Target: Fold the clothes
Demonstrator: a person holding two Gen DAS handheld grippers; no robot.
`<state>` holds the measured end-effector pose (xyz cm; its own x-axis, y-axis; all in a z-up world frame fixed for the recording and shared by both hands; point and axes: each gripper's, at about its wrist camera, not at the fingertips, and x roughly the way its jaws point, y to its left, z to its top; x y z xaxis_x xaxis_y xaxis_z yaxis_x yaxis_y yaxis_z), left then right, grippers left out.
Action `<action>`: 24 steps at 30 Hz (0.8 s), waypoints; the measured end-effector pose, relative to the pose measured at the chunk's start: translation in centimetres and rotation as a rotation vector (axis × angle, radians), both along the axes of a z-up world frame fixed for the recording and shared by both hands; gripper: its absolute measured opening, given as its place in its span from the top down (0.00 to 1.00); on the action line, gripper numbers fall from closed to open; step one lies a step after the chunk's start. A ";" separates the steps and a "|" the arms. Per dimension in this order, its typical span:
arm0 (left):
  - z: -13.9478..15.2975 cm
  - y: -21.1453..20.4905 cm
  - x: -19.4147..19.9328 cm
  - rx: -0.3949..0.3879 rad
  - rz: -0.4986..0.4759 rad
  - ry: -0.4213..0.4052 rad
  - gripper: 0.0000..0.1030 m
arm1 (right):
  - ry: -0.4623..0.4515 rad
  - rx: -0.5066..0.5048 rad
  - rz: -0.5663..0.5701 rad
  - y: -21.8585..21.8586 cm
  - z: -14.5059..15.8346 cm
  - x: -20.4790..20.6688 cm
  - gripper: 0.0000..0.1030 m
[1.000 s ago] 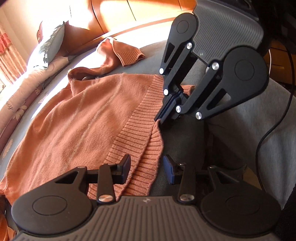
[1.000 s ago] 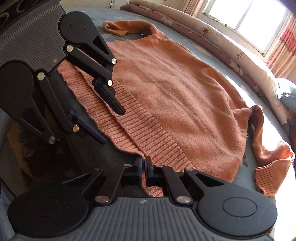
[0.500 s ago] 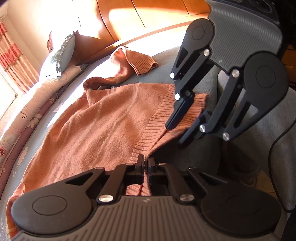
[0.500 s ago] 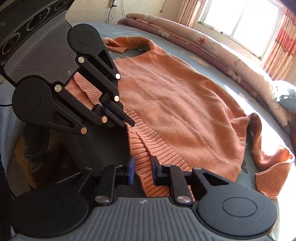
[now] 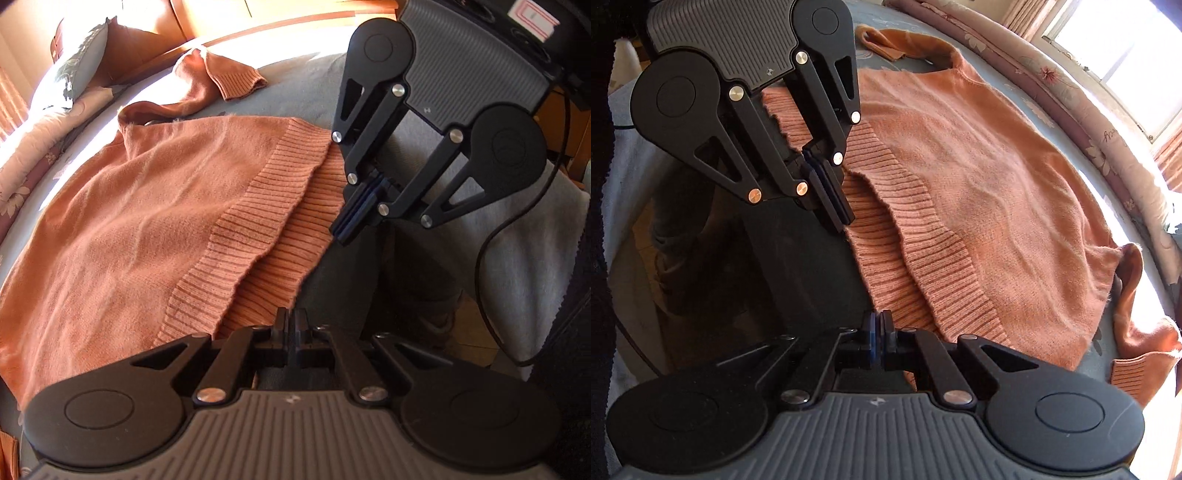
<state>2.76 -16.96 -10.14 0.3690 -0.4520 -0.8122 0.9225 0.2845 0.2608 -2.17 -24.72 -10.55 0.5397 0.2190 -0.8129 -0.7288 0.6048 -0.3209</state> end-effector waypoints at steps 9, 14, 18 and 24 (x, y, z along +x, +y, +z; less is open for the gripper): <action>1.2 4.0 2.5 -0.043 0.175 -0.034 0.90 | -0.013 0.221 -0.095 -0.5 3.3 2.5 0.92; -0.1 6.0 2.7 -0.032 0.255 0.029 0.91 | 0.053 0.280 -0.181 0.2 1.8 4.8 0.86; 0.6 8.3 1.6 0.004 0.280 0.030 0.87 | 0.069 0.269 -0.214 -0.6 1.1 3.7 0.80; 1.9 10.8 2.2 -0.028 0.383 -0.010 0.88 | 0.034 0.443 -0.452 -7.0 3.6 4.4 0.74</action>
